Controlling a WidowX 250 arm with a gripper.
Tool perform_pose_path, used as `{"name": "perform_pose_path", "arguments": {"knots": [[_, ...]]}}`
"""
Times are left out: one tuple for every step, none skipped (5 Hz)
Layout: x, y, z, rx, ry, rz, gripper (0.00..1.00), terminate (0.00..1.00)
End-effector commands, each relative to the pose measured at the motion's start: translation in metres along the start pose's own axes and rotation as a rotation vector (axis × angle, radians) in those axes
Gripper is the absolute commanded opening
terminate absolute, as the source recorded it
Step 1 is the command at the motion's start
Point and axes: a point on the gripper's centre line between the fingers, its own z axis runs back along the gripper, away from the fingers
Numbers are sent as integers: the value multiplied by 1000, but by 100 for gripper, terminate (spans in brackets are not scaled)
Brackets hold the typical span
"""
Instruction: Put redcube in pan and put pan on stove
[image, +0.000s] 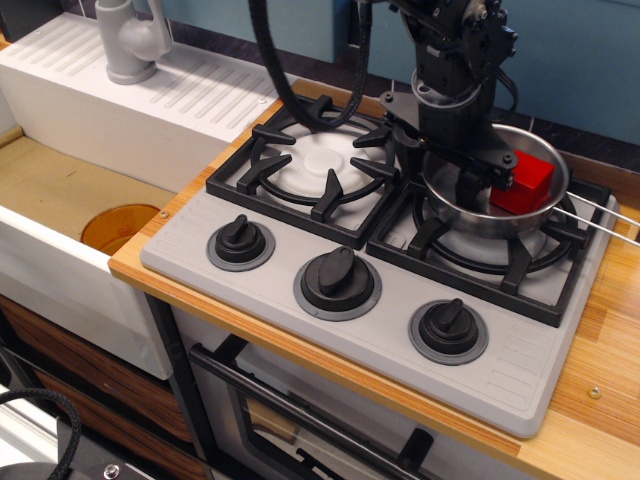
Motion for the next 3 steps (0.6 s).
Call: {"name": "perform_pose_path", "arguments": {"knots": [[-1, -7, 3, -11, 27, -22, 0, 0], [0, -10, 14, -3, 47, -15, 0, 0], [1, -13, 35, 20, 78, -3, 0, 0]]}}
